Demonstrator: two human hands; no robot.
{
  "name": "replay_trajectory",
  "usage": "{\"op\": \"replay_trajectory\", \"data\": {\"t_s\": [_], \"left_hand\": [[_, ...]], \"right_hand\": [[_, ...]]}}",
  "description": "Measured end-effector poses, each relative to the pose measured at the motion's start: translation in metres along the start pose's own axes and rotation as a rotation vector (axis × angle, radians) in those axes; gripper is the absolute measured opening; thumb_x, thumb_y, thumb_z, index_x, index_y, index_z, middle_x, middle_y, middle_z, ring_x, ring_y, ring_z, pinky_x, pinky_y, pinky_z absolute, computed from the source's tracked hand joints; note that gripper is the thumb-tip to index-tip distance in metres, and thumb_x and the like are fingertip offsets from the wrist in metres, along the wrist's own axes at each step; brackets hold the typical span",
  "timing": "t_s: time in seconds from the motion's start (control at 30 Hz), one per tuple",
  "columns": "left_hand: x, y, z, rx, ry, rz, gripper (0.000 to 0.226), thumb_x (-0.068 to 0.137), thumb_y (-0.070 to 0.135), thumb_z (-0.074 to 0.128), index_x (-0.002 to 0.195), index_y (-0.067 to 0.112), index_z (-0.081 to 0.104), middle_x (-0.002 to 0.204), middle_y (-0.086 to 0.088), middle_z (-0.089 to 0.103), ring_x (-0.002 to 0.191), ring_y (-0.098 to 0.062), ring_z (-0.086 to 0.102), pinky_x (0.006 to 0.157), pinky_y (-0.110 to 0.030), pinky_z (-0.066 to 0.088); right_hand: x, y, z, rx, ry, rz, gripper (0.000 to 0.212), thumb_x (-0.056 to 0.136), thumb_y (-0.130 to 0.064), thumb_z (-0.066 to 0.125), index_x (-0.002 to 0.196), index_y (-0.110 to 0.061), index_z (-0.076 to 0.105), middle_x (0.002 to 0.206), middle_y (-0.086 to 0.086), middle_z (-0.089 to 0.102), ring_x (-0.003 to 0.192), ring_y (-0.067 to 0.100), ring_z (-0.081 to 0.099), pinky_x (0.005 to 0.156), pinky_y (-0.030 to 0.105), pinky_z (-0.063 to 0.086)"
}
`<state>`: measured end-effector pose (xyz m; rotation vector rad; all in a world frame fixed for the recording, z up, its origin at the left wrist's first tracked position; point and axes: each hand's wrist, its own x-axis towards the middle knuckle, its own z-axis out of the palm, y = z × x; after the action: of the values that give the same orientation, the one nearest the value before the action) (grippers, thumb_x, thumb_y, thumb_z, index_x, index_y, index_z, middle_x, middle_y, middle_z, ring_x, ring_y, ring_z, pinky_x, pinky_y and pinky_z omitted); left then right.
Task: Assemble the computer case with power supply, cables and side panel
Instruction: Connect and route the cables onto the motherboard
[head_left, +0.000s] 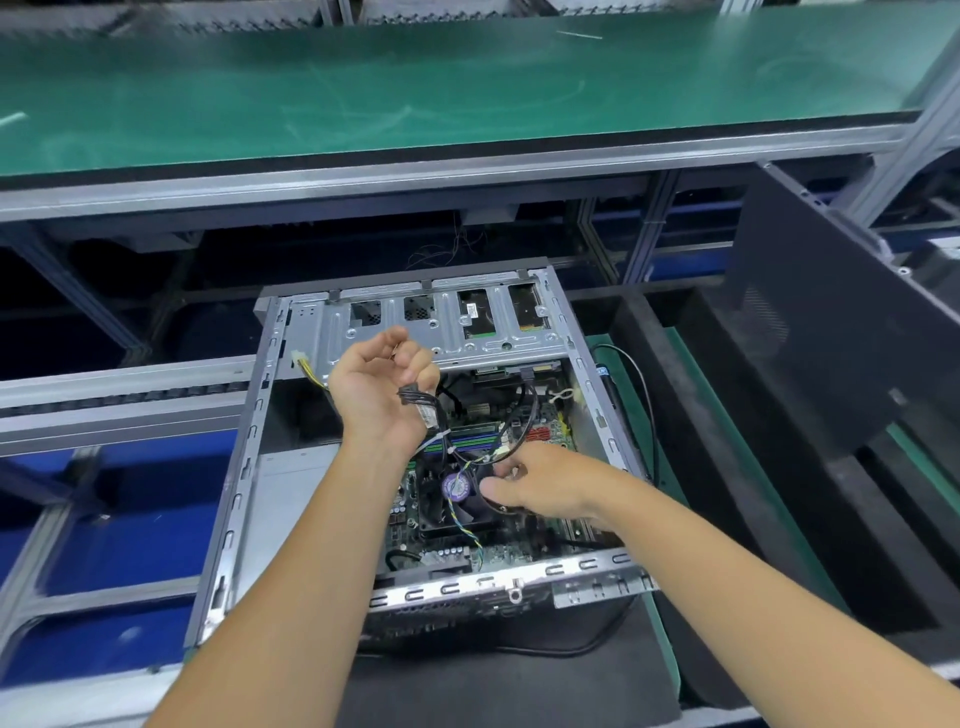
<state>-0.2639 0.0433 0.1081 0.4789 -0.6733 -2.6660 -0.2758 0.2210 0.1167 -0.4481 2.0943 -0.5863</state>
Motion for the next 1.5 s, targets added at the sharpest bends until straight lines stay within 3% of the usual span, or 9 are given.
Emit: {"op": "replay_trajectory", "data": {"t_s": [0.2, 0.33, 0.43, 0.57, 0.77, 0.97, 1.2, 1.33, 1.5], "left_hand": [[0.005, -0.002, -0.001, -0.073, 0.028, -0.012, 0.016, 0.075, 0.016, 0.049, 0.066, 0.006, 0.059, 0.062, -0.001, 0.038, 0.049, -0.013, 0.028, 0.041, -0.024, 0.029], [0.006, -0.002, 0.000, 0.078, 0.040, -0.011, 0.011, 0.077, 0.014, 0.048, 0.070, 0.008, 0.054, 0.061, -0.001, 0.037, 0.047, -0.013, 0.028, 0.040, -0.023, 0.027], [0.006, -0.005, 0.001, 0.395, -0.033, -0.013, 0.018, 0.087, 0.009, 0.046, 0.070, 0.009, 0.053, 0.056, 0.001, 0.037, 0.044, -0.011, 0.031, 0.039, -0.021, 0.026], [-0.004, -0.016, 0.005, 1.117, -0.264, 0.039, 0.016, 0.089, 0.005, 0.058, 0.074, 0.009, 0.063, 0.053, 0.001, 0.052, 0.047, -0.012, 0.047, 0.047, -0.022, 0.042], [-0.010, -0.026, 0.013, 1.803, -0.661, 0.520, 0.024, 0.086, 0.013, 0.061, 0.104, 0.027, 0.066, 0.108, 0.022, 0.059, 0.106, -0.007, 0.048, 0.094, -0.036, 0.038], [-0.011, -0.028, 0.028, 1.663, -0.748, 0.100, 0.032, 0.081, 0.017, 0.049, 0.100, 0.036, 0.066, 0.100, 0.018, 0.066, 0.095, -0.002, 0.059, 0.086, -0.028, 0.049], [-0.005, -0.047, 0.036, 1.782, -0.720, 0.176, 0.030, 0.071, 0.064, 0.065, 0.077, 0.034, 0.065, 0.061, 0.014, 0.056, 0.055, -0.003, 0.049, 0.056, -0.028, 0.042], [-0.005, -0.059, 0.033, 1.755, -0.569, 0.231, 0.032, 0.064, 0.057, 0.073, 0.073, 0.029, 0.062, 0.053, 0.017, 0.054, 0.047, 0.000, 0.044, 0.048, -0.016, 0.033], [-0.004, -0.063, 0.032, 1.751, -0.457, 0.187, 0.038, 0.057, 0.048, 0.087, 0.069, 0.026, 0.059, 0.055, 0.014, 0.054, 0.048, 0.000, 0.043, 0.051, -0.021, 0.038]], "right_hand": [[-0.014, 0.007, -0.003, -0.079, 0.042, -0.111, 0.010, 0.097, -0.023, 0.063, 0.090, -0.017, 0.065, 0.090, -0.001, 0.068, 0.081, 0.012, 0.065, 0.072, 0.028, 0.052], [-0.017, 0.006, -0.010, 0.097, 0.263, -0.108, 0.019, 0.101, -0.013, 0.056, 0.084, -0.009, 0.064, 0.078, 0.006, 0.068, 0.058, 0.006, 0.064, 0.059, 0.023, 0.057], [-0.016, 0.009, -0.016, 0.355, 0.513, -0.108, 0.012, 0.100, -0.013, 0.058, 0.092, -0.006, 0.064, 0.078, 0.004, 0.068, 0.048, -0.002, 0.060, 0.051, 0.013, 0.049], [-0.013, 0.013, -0.015, 0.555, 0.693, -0.148, 0.021, 0.097, -0.007, 0.061, 0.080, -0.018, 0.065, 0.067, 0.000, 0.066, 0.049, -0.001, 0.061, 0.064, 0.027, 0.057], [-0.010, 0.019, -0.023, 0.554, 0.785, -0.167, 0.029, 0.095, -0.003, 0.060, 0.076, -0.023, 0.066, 0.054, -0.006, 0.063, 0.047, -0.001, 0.060, 0.062, 0.025, 0.050], [-0.006, 0.022, -0.028, 0.603, 0.752, -0.149, 0.025, 0.097, -0.004, 0.057, 0.082, -0.022, 0.065, 0.053, -0.005, 0.065, 0.050, 0.000, 0.061, 0.071, 0.031, 0.056], [-0.007, 0.020, -0.042, 0.588, 0.810, -0.170, 0.027, 0.093, -0.004, 0.058, 0.075, -0.019, 0.071, 0.055, -0.006, 0.067, 0.050, -0.003, 0.064, 0.050, 0.010, 0.046], [-0.005, 0.019, -0.048, 0.558, 0.719, -0.188, 0.023, 0.094, 0.000, 0.054, 0.083, -0.004, 0.074, 0.073, 0.016, 0.072, 0.057, 0.007, 0.066, 0.051, 0.019, 0.052], [-0.002, 0.025, -0.059, 0.508, 0.604, -0.217, 0.029, 0.098, 0.005, 0.048, 0.115, -0.004, 0.069, 0.075, 0.009, 0.071, 0.061, 0.006, 0.068, 0.065, 0.018, 0.058]]}}
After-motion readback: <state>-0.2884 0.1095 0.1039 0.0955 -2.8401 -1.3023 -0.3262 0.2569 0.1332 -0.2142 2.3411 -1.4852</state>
